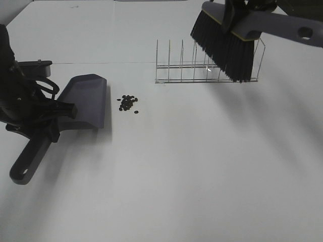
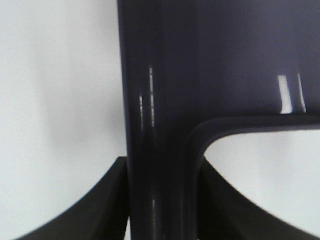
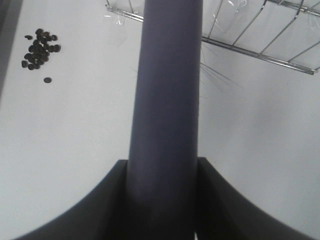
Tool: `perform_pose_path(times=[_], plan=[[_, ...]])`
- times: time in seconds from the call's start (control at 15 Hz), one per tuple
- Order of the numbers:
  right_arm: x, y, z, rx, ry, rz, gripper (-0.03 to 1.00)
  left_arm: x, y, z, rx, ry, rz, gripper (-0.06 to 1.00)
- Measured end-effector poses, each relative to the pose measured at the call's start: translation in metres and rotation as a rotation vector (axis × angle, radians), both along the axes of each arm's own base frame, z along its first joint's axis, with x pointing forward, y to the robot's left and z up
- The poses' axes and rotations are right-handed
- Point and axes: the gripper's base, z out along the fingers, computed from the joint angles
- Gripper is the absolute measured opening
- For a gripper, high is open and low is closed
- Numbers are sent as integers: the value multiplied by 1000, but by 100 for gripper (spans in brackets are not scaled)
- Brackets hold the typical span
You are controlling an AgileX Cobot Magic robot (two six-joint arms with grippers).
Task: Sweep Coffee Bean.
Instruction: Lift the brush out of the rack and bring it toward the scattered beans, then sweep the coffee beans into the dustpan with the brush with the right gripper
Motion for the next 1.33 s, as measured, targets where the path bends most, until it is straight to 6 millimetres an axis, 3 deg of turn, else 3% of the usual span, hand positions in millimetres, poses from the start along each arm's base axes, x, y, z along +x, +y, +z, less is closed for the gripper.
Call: perform_pose_path(times=[0.27, 0.33, 0.67, 0.87, 1.0, 1.13, 1.33], plan=[[-18, 48, -49, -22, -26, 33, 28, 2, 4, -3, 48, -8, 9, 33], [-21, 53, -59, -10, -26, 25, 28, 2, 4, -8, 52, 1, 8, 33], [-14, 47, -84, -77, -35, -19, 28, 4, -6, -39, 67, 44, -16, 33], [-10, 49, -108, -97, 15, -19, 28, -1, -24, -51, 68, 57, -47, 33], [-8, 51, -124, -100, 47, -21, 28, -1, -25, -58, 76, 76, -48, 33], [-4, 57, -145, -59, 74, -35, 28, -1, -26, -59, 75, 81, -45, 33], [0, 67, -152, 23, 74, -48, 28, 0, -26, -59, 74, 81, -43, 33]])
